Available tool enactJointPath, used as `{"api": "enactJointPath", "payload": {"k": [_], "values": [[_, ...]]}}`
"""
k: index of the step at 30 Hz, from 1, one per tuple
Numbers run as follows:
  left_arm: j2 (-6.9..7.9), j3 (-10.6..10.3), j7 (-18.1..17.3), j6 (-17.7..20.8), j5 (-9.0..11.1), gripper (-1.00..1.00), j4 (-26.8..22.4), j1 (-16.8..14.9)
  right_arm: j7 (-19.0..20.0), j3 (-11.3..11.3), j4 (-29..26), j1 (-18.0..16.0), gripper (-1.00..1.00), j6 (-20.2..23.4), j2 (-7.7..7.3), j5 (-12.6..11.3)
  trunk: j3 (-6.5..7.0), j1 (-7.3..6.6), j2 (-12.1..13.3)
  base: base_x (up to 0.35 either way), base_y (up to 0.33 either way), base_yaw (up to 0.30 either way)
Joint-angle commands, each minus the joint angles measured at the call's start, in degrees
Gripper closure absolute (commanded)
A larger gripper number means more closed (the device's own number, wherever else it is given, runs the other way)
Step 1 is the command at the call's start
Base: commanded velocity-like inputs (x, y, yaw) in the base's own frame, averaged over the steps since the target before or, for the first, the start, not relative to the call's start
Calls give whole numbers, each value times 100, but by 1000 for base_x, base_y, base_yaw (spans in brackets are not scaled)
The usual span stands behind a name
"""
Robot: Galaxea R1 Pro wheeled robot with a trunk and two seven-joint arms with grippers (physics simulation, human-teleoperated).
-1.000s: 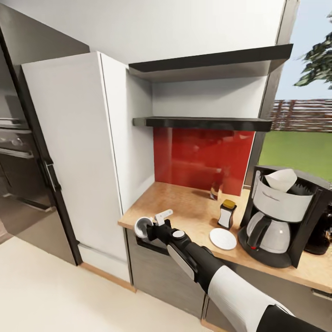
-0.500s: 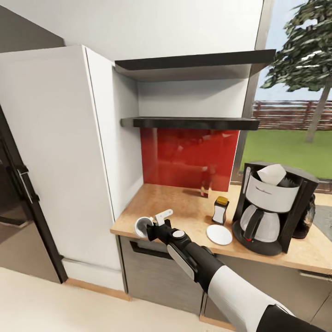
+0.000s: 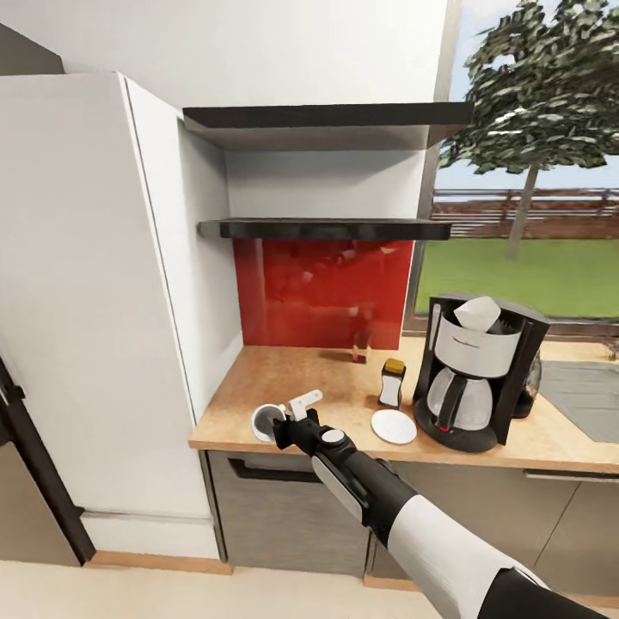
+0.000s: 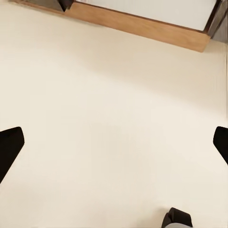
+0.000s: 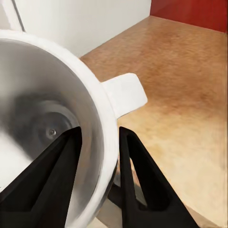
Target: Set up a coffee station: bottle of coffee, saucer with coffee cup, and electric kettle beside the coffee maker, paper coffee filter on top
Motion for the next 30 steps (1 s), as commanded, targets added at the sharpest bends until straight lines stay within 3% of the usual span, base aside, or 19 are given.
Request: {"api": "enactJointPath", "payload": {"k": [1,12,23,30], "values": [[-1,21,-1,-14,1,-100,1,-1,-29,18,-3,-6,100,17,0,-45,-2,2,-5,0,117,-300],[-1,21,-1,-14,1,-100,1,2,-29,18,-3,-2,100,17,0,-45,-2,2,-5,0,125,-300],[-1,21,-1,-14,1,-100,1,3,-29,18,-3,-2,100,17,0,-45,-2,2,-5,-4,292,-300],[-1,21,-1,-14,1,-100,9,3,-29,18,6,1,100,17,0,-45,-2,2,-5,-177,263,-300]]}}
